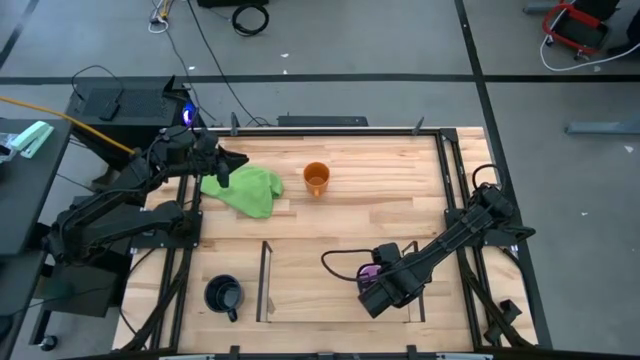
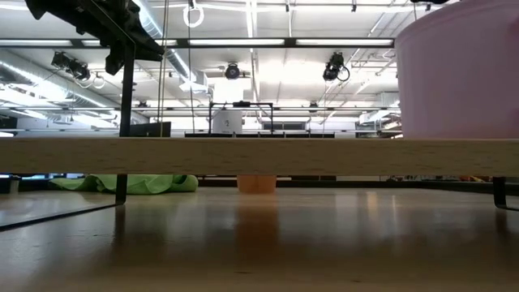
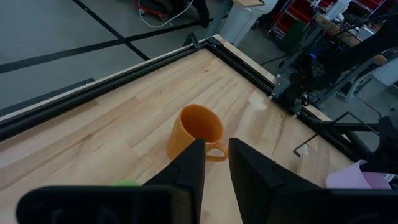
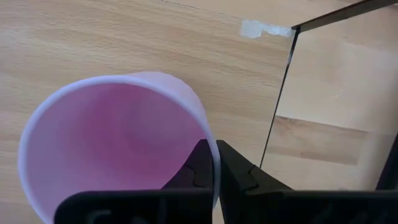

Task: Stack small to large cups/mugs on shelf
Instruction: Put the pink cup on the shelf

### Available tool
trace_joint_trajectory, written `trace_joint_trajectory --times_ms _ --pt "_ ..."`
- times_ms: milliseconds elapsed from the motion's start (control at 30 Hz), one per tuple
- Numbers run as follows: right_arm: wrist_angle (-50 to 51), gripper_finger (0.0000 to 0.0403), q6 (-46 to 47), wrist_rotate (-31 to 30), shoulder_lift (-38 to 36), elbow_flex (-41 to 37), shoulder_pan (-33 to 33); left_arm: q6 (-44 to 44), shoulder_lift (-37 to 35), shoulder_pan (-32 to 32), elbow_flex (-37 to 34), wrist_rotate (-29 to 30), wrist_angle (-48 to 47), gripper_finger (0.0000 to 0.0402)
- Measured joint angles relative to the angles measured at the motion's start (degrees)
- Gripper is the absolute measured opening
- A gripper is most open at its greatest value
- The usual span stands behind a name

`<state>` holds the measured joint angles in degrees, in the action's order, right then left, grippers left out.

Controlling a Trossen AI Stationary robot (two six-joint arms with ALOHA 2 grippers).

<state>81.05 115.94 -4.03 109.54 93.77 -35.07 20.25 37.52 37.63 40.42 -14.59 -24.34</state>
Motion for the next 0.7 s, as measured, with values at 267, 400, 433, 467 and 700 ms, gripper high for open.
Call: trace_joint_trajectory --times_ms 267,400,433,467,700 --pt "-0.01 0.0006 0.16 0.13 -0.34 -0.15 0.0 -0.22 0.0 0.02 0.0 0.0 0.0 0.008" --pt "0.59 0.0006 1.04 0.46 -0.72 -0.23 -0.06 -0.61 0.0 0.0 -0.02 0.0 0.0 0.0081" --pt "0.7 0.0006 1.05 0.48 -0.76 -0.23 -0.1 -0.61 0.0 0.01 0.0 0.0 0.0 0.008" --pt "0.71 0.0006 1.09 0.49 -0.76 -0.23 -0.17 -0.61 0.0 0.02 0.0 0.0 0.0 0.0079" --pt "0.6 0.0007 1.05 1.64 -0.81 -0.23 -0.61 -0.59 0.0 0.02 0.0 0.0 0.01 0.0073"
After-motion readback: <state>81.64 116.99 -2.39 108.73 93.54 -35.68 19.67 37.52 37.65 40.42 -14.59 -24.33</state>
